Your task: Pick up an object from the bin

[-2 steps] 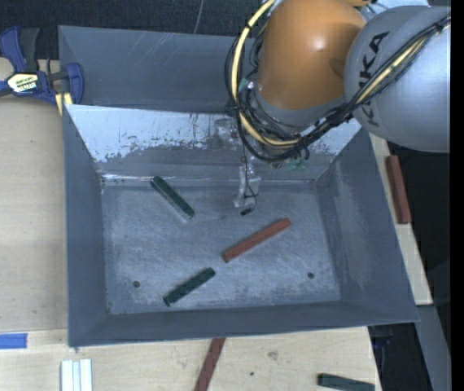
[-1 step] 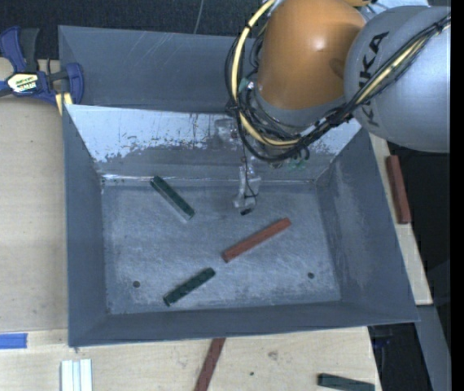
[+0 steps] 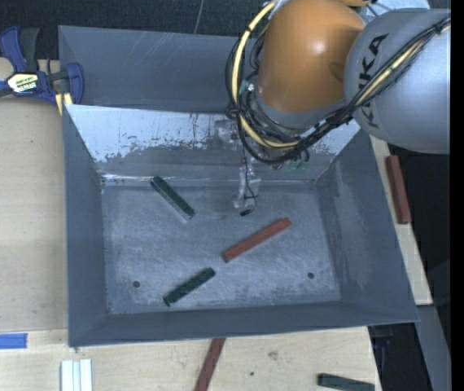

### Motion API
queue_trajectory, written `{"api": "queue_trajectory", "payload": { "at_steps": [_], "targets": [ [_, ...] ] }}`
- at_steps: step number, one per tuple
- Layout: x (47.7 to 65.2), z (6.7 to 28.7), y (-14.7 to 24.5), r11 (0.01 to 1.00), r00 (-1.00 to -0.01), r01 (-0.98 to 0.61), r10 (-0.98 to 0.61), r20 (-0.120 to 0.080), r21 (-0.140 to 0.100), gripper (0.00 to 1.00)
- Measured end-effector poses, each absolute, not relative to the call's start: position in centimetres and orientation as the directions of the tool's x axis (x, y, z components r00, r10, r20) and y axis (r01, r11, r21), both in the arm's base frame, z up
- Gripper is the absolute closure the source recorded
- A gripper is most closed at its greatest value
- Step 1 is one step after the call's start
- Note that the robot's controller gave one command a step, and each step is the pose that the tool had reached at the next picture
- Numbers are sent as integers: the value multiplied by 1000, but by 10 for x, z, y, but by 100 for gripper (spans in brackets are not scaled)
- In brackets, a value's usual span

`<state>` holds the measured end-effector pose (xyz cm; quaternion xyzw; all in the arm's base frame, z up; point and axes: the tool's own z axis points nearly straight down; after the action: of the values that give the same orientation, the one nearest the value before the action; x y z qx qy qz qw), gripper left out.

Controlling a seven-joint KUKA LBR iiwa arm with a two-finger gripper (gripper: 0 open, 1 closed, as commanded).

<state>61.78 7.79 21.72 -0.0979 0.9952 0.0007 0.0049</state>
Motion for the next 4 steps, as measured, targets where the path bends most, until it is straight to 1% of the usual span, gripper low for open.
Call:
{"api": "queue_trajectory", "payload": {
  "at_steps": [1,2,3,4],
  "targets": [
    [567,172,96,939,-939,-344,-344,-2,-1,0],
    [573,123,72,914,-914,-405,-405,-8,-1,0],
    [520,70,54,797,-797,-604,-604,-3,0,100],
    [520,70,53,798,-798,-603,-603,-3,-1,0]
  ]
}}
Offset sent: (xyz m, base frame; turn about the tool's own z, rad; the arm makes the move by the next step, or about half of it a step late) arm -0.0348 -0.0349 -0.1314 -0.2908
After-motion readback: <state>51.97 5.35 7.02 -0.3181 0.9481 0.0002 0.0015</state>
